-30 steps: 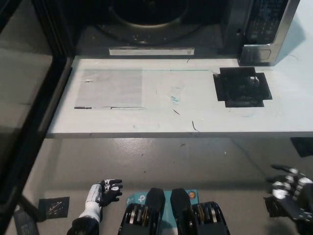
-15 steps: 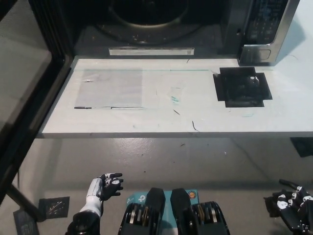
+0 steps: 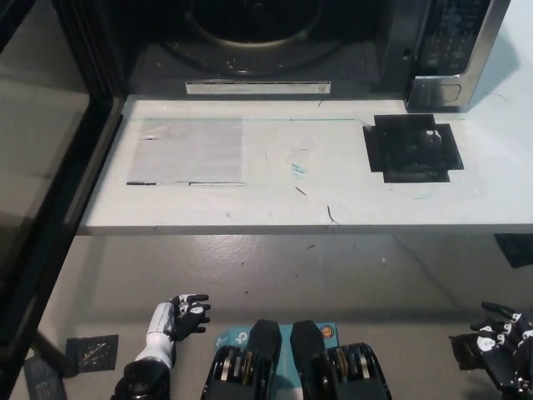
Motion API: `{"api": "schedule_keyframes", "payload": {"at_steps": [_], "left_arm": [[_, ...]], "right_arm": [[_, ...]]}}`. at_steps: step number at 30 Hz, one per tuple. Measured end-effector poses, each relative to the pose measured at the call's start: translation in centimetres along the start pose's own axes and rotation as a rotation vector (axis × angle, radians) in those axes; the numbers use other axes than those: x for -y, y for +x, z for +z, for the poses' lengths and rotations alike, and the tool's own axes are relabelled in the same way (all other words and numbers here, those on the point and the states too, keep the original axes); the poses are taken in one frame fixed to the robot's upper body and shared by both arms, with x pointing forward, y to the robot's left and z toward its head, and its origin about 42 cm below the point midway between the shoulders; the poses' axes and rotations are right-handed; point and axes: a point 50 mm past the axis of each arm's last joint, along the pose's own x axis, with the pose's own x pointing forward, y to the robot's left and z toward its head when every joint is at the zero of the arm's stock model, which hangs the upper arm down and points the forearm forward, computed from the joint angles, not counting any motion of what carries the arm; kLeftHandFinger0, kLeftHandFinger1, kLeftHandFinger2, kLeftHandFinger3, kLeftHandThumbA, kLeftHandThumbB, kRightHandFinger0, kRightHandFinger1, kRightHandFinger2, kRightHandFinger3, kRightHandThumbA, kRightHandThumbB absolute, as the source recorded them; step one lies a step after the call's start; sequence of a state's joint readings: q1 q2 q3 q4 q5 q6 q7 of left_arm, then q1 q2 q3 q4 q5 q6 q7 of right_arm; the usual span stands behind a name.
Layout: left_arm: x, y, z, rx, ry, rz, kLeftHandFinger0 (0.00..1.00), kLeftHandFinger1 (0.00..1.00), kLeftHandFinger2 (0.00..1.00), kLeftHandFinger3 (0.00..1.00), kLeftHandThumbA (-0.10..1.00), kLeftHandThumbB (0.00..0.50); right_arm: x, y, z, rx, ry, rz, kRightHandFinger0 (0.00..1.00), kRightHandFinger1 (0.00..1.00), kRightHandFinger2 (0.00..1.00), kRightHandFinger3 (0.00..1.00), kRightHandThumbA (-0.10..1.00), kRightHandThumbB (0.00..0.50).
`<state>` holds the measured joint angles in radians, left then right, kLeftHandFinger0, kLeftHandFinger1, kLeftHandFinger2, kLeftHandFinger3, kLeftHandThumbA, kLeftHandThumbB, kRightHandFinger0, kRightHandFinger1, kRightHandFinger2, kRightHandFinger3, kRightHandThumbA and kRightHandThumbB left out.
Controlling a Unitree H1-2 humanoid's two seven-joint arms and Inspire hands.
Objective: A microwave is kept infront of the robot with its door slightly ajar. The robot uses its right hand to push the door towards the left to open it.
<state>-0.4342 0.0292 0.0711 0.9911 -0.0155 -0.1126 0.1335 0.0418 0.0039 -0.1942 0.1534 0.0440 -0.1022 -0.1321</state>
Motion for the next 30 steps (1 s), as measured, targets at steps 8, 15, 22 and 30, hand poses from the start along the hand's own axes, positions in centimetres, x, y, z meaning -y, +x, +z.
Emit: {"api": "schedule_keyframes", "payload": {"at_steps": [8,15,22,30], "left_arm": [[0.1,0.0,0.0,0.002,-0.013,0.002,0.56,0.52,0.54,0.54,0.15,0.042],[0.3,-0.4,-0.5,-0.002,-0.028,0.001,0.69,0.59,0.58,0.5,0.15,0.026],[0.3,-0.6,-0.8,-0.003,-0.041,0.005,0.64,0.55,0.55,0.51,0.12,0.039],[-0.1,-2.2,-3.8,-0.046,-0.036,0.012,0.71,0.61,0.59,0.53,0.15,0.01]], "right_arm": [[0.1,0.1,0.1,0.006,-0.013,-0.007,0.16,0.25,0.36,0.58,0.25,0.211],[0.1,0.1,0.0,0.012,-0.02,-0.002,0.16,0.25,0.38,0.57,0.27,0.225],[0.1,0.0,0.0,0.024,-0.021,0.001,0.16,0.25,0.39,0.58,0.26,0.215],[1.0,-1.1,-0.8,0.008,-0.043,0.005,0.15,0.24,0.36,0.58,0.26,0.229]]}}
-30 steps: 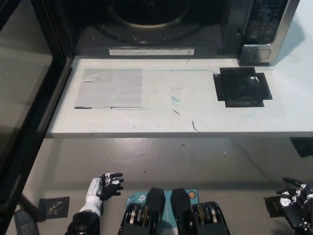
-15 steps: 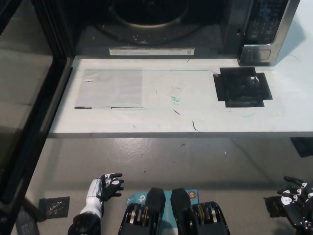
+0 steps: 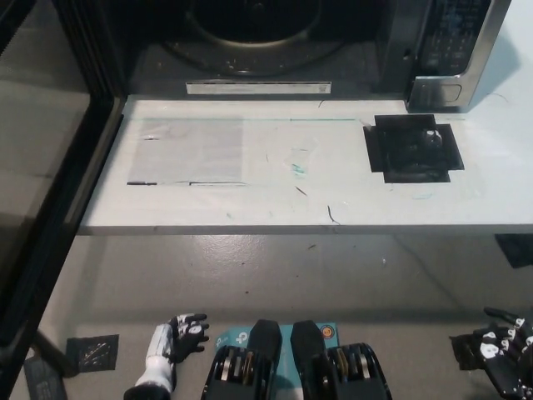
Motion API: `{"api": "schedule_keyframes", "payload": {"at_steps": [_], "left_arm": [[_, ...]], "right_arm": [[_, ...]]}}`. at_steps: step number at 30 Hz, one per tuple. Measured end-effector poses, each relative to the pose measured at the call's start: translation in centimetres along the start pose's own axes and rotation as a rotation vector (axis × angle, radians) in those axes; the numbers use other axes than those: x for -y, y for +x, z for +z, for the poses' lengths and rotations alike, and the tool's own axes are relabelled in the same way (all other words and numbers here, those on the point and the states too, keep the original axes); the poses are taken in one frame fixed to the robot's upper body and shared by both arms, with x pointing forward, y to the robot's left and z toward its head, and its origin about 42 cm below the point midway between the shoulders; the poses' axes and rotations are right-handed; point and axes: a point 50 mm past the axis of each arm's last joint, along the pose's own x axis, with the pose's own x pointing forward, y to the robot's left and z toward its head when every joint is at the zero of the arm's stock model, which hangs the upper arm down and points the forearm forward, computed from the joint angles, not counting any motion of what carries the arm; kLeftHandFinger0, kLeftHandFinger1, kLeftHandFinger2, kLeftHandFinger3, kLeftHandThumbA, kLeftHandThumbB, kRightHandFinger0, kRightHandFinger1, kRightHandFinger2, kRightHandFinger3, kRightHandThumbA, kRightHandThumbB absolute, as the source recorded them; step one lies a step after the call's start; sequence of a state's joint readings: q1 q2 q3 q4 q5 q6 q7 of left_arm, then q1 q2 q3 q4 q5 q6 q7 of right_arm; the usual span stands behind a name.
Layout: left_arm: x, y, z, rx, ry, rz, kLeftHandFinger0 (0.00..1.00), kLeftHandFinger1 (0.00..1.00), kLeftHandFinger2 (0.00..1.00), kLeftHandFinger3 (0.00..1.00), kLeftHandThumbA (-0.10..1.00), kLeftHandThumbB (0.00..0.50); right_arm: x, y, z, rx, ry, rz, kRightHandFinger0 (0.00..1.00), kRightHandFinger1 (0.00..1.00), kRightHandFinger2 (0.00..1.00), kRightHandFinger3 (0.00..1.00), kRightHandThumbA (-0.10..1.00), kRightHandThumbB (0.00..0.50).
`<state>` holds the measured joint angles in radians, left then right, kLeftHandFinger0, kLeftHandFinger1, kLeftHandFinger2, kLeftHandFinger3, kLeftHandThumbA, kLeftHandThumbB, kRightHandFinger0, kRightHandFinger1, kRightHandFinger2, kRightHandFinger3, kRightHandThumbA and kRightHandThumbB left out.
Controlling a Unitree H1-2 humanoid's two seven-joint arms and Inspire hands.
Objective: A microwave is kept infront of the robot with its door slightly ajar. The robot uses its right hand to push the door towards the left to open it.
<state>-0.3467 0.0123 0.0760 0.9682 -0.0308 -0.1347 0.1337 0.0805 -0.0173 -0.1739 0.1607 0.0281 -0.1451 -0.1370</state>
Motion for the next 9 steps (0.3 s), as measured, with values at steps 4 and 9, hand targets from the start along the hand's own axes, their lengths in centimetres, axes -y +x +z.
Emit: {"api": "schedule_keyframes", "payload": {"at_steps": [4,9], "left_arm": [[0.04,-0.2,-0.18,0.001,-0.002,0.0,0.69,0.61,0.62,0.56,0.2,0.009],[0.12,-0.14,0.09,0.009,0.001,-0.003,0.69,0.62,0.62,0.57,0.16,0.015]], "right_arm": [[0.05,-0.06,-0.01,0.0,0.001,-0.001,0.14,0.24,0.36,0.58,0.27,0.231],[0.05,-0.05,0.06,0.002,0.001,0.0,0.14,0.23,0.35,0.58,0.26,0.226]]}}
